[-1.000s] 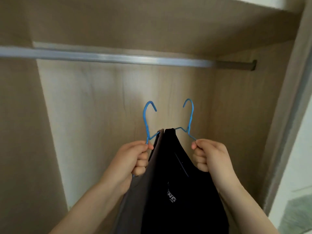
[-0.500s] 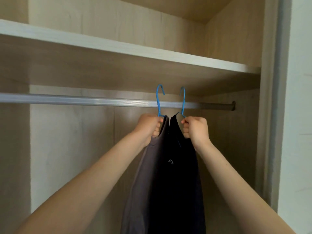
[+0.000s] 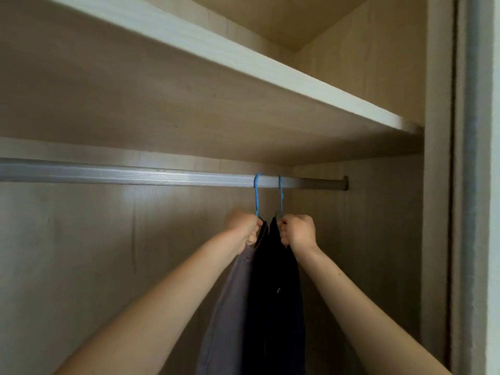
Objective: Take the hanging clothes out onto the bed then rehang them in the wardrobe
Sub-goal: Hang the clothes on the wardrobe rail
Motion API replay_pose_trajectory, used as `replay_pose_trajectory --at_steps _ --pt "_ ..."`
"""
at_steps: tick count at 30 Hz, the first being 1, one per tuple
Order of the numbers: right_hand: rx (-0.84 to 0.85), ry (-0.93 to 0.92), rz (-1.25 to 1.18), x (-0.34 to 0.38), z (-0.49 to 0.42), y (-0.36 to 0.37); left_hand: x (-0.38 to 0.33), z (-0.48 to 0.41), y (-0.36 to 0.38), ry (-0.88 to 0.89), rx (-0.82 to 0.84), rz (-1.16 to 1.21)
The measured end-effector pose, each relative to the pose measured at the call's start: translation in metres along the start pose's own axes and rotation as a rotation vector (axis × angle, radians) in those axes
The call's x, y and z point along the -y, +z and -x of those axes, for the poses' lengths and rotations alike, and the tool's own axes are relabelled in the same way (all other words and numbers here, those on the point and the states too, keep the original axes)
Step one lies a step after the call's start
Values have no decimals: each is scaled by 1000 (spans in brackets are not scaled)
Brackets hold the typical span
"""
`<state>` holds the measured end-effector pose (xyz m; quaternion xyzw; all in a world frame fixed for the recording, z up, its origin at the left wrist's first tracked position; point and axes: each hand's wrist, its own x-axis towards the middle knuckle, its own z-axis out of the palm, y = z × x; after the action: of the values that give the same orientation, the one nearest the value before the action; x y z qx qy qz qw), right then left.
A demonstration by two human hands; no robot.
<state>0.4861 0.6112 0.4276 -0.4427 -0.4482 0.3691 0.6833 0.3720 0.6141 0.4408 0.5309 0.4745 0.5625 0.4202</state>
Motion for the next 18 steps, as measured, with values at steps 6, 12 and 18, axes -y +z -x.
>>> replay_pose_trajectory --at_steps 6,12,18 --pt "-134 7 78 -2 -26 -24 10 -47 48 -43 138 -8" --pt "-186 90 202 -6 -62 -42 15 -71 88 -26 179 4" --pt "-231 106 200 -12 -73 -47 20 -78 98 -11 165 -29"
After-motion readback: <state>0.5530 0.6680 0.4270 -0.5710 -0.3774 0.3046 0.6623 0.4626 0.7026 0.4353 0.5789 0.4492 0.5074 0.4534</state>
